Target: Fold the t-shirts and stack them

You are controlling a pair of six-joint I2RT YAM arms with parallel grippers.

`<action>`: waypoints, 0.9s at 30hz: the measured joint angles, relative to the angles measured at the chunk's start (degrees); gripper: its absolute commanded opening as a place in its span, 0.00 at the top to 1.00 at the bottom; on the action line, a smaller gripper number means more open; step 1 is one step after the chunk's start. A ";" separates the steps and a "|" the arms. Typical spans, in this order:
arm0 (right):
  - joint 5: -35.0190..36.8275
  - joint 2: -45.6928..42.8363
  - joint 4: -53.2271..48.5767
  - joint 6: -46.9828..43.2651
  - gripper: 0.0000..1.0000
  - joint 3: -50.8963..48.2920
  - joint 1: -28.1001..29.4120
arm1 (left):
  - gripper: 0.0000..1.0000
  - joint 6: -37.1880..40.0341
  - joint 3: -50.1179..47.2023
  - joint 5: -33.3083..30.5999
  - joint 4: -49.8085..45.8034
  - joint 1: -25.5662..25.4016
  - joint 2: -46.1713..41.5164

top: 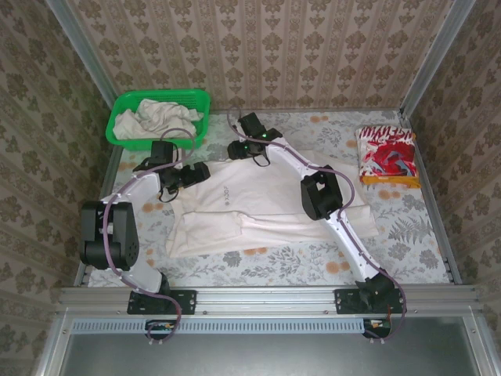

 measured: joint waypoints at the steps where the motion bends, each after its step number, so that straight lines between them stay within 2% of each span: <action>1: -0.48 0.39 -0.33 0.13 0.86 0.44 -0.13 | 0.02 0.11 0.11 0.11 0.00 0.00 0.00; 2: -1.49 0.46 -0.81 0.46 0.96 0.70 -0.26 | 0.02 0.13 0.22 0.20 0.00 0.00 0.00; 3: -2.08 0.46 -1.20 0.92 1.00 0.90 -0.39 | 0.02 0.15 0.33 0.39 0.00 0.00 0.00; 10: -5.27 0.24 -0.52 1.25 1.00 1.11 -1.20 | 0.02 0.15 0.68 1.29 0.00 0.00 0.00; 18: -6.60 -2.54 4.92 -2.25 0.99 0.83 -0.79 | 0.01 -0.02 0.70 1.42 0.09 0.15 0.00; 27: -6.78 -14.29 15.34 -5.64 0.95 -18.86 1.07 | 0.00 -4.68 -0.17 2.01 1.29 3.50 -0.04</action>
